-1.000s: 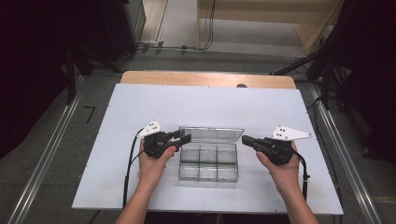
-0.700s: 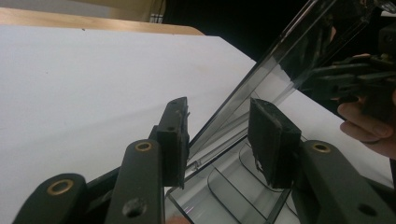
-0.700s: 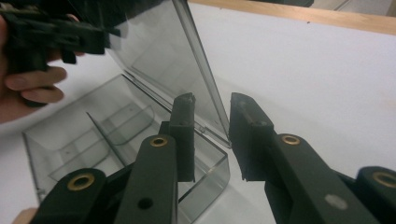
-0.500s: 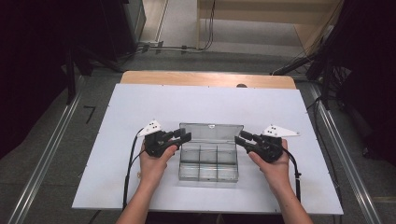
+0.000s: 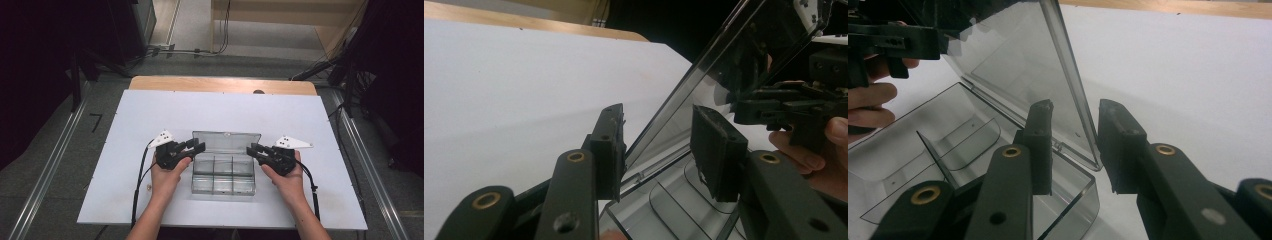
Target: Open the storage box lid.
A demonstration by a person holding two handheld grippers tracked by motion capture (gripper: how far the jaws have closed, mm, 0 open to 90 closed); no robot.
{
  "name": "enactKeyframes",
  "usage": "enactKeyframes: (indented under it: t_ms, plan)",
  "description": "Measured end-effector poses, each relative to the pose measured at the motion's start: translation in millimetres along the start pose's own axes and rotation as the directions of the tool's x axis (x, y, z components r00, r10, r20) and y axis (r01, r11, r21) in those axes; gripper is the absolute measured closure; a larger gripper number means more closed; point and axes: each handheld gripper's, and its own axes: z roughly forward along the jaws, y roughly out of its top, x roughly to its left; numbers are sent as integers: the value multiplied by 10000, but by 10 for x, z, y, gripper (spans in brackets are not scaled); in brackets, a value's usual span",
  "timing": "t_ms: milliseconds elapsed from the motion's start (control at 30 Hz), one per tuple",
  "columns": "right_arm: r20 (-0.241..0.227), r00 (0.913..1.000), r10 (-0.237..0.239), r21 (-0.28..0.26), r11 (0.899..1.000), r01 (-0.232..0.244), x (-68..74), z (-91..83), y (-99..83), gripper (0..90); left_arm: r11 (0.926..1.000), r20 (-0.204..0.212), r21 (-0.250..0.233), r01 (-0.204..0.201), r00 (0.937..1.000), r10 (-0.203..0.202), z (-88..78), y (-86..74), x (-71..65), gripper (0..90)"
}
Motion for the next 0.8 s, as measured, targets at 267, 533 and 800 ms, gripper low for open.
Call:
enactKeyframes:
  t_ms: [267, 533, 800]
  plan:
    - [143, 9999, -67, 112, 9999, 65, 47, -26, -2, 670, 9998, -52, -42, 200, 9998, -200, -11, -14, -51, 583]
    - [179, 9998, 105, 212, 9997, -109, 65, -47, -9, 690, 9991, -99, 78, 421, 9991, -420, -29, -18, -64, 620]
    - [108, 9993, 350, 274, 9990, -353, 45, -56, -22, 730, 9990, -359, 161, 420, 9985, -414, -6, -18, -65, 659]
